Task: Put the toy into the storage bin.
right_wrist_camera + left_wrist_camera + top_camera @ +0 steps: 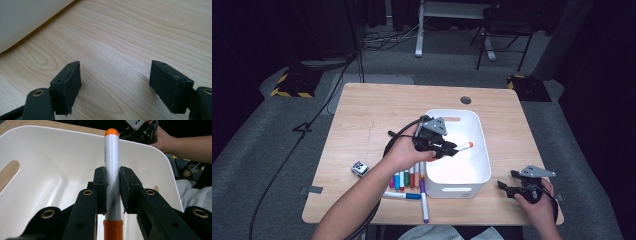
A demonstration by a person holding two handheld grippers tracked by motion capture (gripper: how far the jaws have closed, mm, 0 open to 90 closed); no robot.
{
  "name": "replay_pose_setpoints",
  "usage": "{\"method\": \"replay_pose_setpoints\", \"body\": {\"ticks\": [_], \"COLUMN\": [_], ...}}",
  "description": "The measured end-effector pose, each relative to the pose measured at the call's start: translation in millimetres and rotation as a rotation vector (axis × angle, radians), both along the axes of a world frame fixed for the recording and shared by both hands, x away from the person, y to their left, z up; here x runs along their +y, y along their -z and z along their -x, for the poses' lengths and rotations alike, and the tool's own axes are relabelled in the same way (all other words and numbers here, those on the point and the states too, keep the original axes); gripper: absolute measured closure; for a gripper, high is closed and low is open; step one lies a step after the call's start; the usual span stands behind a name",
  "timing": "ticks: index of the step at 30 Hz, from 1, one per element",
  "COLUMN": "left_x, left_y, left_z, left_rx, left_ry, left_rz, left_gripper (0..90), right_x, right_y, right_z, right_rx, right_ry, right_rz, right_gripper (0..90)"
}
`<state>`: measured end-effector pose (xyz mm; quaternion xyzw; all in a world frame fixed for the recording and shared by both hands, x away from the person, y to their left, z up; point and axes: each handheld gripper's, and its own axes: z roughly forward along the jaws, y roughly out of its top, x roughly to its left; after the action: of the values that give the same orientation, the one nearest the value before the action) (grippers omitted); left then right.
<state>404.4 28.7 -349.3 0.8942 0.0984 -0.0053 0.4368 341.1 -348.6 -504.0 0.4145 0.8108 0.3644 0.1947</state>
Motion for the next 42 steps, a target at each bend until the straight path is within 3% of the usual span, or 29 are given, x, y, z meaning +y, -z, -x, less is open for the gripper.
{"method": "replay_pose_setpoints", "body": {"ticks": [9, 16, 23, 25, 29, 30, 33, 37, 39, 42], "left_x": [0.8, -1.3, -6.0, -7.8, -6.4, -5.7, -2.0, 4.8, 15.8, 27.2], "left_y": [7.6, 14.6, 18.9, 20.2, 19.7, 18.3, 14.5, 7.1, -2.6, -9.3], "left_z": [0.2, 1.7, 3.1, 2.4, 0.9, 1.5, 0.9, 1.5, 1.9, 3.5], "left_rx": [0.01, 0.03, 0.024, 0.032, 0.045, 0.024, 0.04, 0.012, -0.022, -0.05], "left_ry": [0.011, 0.016, 0.002, 0.011, -0.001, -0.047, -0.053, -0.072, -0.092, -0.126], "left_rz": [-0.008, -0.069, -0.118, -0.158, -0.14, -0.12, -0.083, -0.048, -0.003, 0.004], "left_gripper": [76.1, 76.1, 76.0, 76.0, 74.2, 59.4, 50.2, 42.5, 39.7, 38.8], "right_x": [0.3, 0.1, 0.3, 0.3, 0.1, 0.2, 0.0, 0.2, 0.1, 0.2], "right_y": [0.0, 0.1, 0.1, 0.2, 0.2, 0.2, 0.1, 0.1, 0.1, 0.1], "right_z": [0.1, 0.0, 0.1, 0.1, 0.0, 0.0, 0.0, 0.1, 0.0, 0.1], "right_rx": [0.0, 0.0, -0.001, -0.001, -0.002, -0.001, -0.001, -0.001, -0.001, -0.001], "right_ry": [0.003, 0.001, 0.003, 0.003, 0.001, 0.001, 0.001, 0.001, 0.001, 0.002], "right_rz": [-0.004, -0.001, -0.005, -0.005, -0.001, -0.003, 0.0, -0.001, -0.001, -0.002], "right_gripper": [25.7, 25.8, 25.7, 25.8, 25.8, 25.8, 25.8, 25.7, 25.7, 25.7]}}
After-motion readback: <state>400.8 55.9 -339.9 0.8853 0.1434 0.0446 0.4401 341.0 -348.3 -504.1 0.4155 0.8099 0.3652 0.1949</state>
